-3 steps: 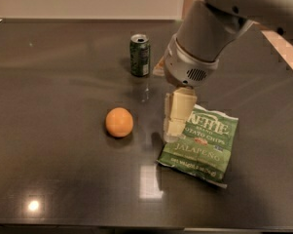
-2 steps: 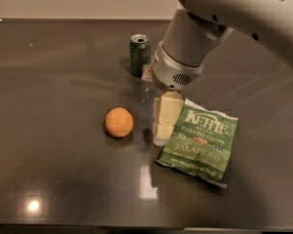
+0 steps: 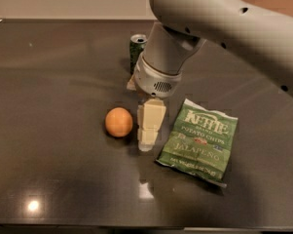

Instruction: Pick orange

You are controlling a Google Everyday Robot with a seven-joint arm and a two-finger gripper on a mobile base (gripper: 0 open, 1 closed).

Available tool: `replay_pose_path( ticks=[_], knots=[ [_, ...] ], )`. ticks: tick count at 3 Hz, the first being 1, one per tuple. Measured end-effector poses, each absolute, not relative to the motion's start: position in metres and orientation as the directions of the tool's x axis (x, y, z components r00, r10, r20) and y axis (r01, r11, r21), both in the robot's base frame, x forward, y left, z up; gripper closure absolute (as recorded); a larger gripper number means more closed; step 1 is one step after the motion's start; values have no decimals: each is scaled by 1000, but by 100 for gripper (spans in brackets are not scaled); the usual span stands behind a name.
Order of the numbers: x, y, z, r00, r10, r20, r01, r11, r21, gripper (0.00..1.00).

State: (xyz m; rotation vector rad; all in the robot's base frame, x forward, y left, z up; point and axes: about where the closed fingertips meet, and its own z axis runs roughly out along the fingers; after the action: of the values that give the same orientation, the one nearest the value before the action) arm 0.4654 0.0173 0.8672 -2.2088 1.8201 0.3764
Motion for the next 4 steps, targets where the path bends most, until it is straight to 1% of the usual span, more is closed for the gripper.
replay_pose_path(
  ticks=[3, 4],
  knots=[
    [462, 53, 846, 218, -901, -376, -972, -236, 2, 0],
    [464, 59, 844, 220, -898, -380, -971, -239, 3, 18]
  ],
)
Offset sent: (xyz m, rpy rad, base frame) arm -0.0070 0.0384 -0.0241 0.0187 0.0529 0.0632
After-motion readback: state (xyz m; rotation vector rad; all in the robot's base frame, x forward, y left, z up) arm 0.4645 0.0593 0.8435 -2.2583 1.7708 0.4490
